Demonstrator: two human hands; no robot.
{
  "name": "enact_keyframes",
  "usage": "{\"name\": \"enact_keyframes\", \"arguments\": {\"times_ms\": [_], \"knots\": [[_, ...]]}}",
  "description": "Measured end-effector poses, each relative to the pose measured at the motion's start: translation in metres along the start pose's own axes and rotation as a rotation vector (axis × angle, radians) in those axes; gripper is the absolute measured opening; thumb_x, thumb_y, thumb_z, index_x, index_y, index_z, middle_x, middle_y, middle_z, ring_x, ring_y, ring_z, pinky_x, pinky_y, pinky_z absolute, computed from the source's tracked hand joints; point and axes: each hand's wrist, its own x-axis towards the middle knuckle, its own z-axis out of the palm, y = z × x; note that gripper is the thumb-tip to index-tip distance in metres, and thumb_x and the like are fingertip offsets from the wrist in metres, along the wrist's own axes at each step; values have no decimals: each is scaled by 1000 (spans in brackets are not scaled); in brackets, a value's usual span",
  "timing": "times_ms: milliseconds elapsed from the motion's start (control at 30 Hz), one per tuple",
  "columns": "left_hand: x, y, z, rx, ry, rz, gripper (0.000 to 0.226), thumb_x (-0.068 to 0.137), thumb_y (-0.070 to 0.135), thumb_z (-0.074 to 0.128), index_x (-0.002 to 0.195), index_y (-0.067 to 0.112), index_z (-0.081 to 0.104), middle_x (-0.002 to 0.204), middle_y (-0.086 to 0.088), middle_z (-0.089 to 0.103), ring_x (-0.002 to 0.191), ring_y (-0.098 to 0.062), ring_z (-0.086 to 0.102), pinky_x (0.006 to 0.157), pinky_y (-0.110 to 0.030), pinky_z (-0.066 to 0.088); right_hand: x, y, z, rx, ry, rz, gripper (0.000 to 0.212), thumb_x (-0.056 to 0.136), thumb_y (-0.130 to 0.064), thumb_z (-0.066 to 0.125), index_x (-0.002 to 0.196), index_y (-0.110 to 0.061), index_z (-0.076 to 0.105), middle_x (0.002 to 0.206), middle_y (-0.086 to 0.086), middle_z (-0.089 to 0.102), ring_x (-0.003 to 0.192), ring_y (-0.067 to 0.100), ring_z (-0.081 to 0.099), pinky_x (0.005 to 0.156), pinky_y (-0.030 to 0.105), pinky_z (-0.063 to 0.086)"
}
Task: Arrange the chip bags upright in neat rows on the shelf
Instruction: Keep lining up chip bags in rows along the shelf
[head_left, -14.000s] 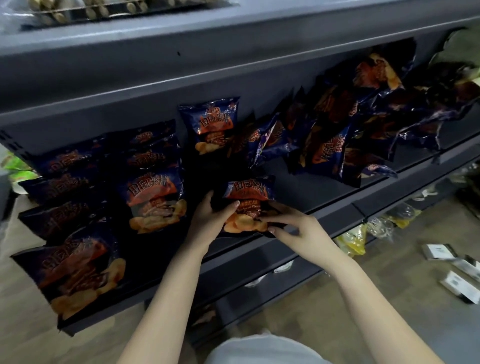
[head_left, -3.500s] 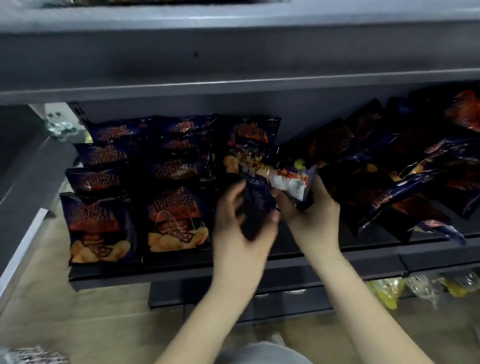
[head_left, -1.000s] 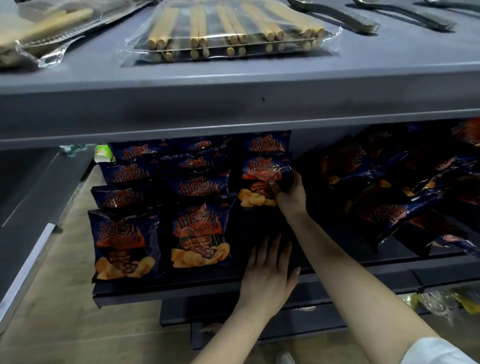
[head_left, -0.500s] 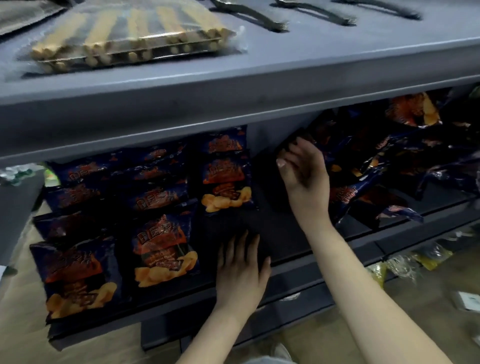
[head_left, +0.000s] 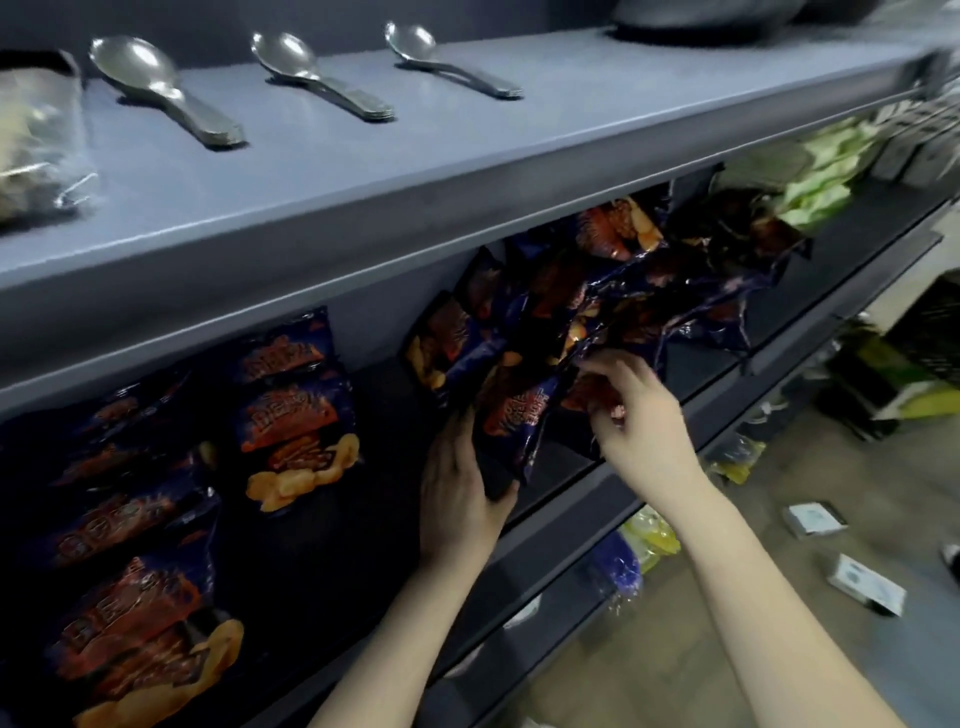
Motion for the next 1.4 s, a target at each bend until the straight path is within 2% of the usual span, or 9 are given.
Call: {"name": "enact_keyframes", "arguments": {"times_ms": [300, 400, 500, 633, 767, 1033, 1133, 1233, 1400], "knots": [[20, 5, 17, -116, 261, -31, 66, 75, 22, 75, 134, 12, 46, 131, -11, 54, 118, -28, 53, 89, -38, 49, 1, 18, 8, 66, -246, -41, 46, 84, -1, 60, 126, -18, 56, 137, -2, 47, 125, 16, 46, 94, 20, 40], [21, 6, -4, -315, 368, -46, 56, 78, 18, 73, 129, 13, 49, 116, 4, 60, 105, 3, 55, 83, -6, 41, 7, 15, 7, 109, -175, -32, 42, 86, -8, 63, 126, -17, 55, 134, -4, 49, 121, 9, 47, 92, 7, 34], [18, 9, -38, -556, 367, -63, 54, 86, 14, 65, 128, 30, 36, 112, 31, 46, 99, 28, 44, 80, 7, 31, 13, 7, 8, 223, -126, 30, 53, 85, -27, 67, 134, -21, 48, 132, -9, 48, 116, -4, 42, 90, -5, 25], [5, 7, -80, -638, 274, -155, 47, 87, 35, 54, 113, 57, 21, 104, 47, 30, 88, 42, 31, 71, 12, 25, 18, -11, 16, 600, -516, 149, 96, 70, -54, 74, 148, -30, 21, 146, -11, 39, 130, 1, 40, 105, 18, 35], [-9, -7, -101, -607, 164, -216, 38, 79, 49, 49, 108, 62, 29, 100, 54, 43, 91, 39, 34, 73, 11, 26, 10, -30, 41, 813, -784, 101, 62, 76, -21, 73, 133, -24, 48, 127, -9, 62, 119, 6, 55, 95, 18, 44], [-37, -32, -119, -553, 253, -326, 42, 87, 42, 51, 123, 49, 30, 114, 39, 41, 100, 33, 37, 78, 9, 27, -10, -53, 89, 951, -710, 164, 33, 78, -12, 74, 110, -18, 67, 108, -3, 72, 104, 15, 66, 83, 22, 51], [-44, -31, -119, -533, 386, -338, 50, 90, 22, 56, 134, 31, 34, 126, 13, 49, 113, 5, 50, 89, -7, 41, -10, -63, 96, 724, -454, 179, 26, 79, -16, 75, 101, -28, 64, 93, -15, 72, 92, -3, 65, 75, 8, 47], [-54, -15, -117, -601, 286, -296, 49, 86, 30, 61, 125, 45, 35, 128, 22, 47, 116, 7, 48, 96, -13, 41, -17, -80, 95, 419, -161, 18, 32, 79, -21, 73, 109, -21, 60, 87, -24, 61, 81, -19, 54, 70, -3, 37], [-55, 0, -116, -675, 215, -292, 65, 75, 41, 65, 130, 45, 30, 123, 36, 46, 113, 18, 44, 86, 0, 35, -50, -108, 96, 728, -510, -121, 62, 79, -15, 60, 137, -31, 42, 136, -11, 52, 127, -1, 46, 102, 19, 39]]}}
